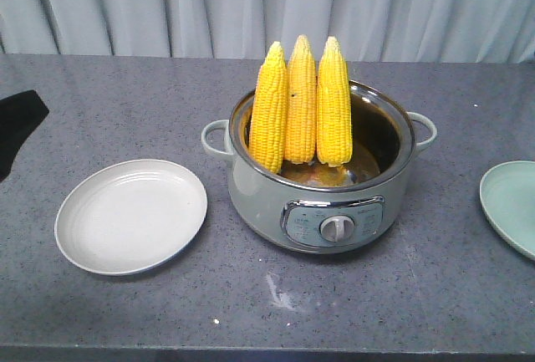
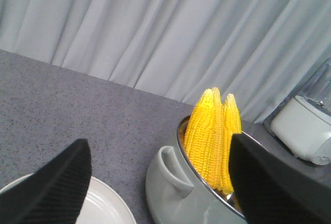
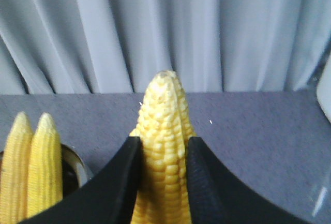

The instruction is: Distribute corn equally

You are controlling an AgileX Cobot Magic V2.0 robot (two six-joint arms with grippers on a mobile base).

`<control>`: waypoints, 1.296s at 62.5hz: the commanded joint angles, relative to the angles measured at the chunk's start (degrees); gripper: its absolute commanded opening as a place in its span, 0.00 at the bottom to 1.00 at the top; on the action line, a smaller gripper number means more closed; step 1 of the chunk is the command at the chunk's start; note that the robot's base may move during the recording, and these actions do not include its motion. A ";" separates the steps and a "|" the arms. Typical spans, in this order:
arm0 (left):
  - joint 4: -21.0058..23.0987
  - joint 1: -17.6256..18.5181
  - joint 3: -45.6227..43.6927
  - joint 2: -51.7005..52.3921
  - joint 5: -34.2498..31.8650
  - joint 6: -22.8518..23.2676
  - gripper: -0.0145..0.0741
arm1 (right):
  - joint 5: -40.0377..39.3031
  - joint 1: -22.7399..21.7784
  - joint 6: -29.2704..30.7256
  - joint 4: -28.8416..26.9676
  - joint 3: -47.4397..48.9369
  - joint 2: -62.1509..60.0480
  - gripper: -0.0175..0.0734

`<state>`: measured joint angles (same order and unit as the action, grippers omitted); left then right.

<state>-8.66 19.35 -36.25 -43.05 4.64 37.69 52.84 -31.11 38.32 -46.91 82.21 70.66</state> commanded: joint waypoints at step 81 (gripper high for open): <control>0.15 3.76 -22.94 -22.17 2.89 -11.95 0.75 | 6.62 -4.63 -3.88 -1.54 1.70 26.10 0.82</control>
<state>-8.71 20.84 -54.02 -63.64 10.66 28.65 60.28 -35.51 33.76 -42.30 82.21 101.20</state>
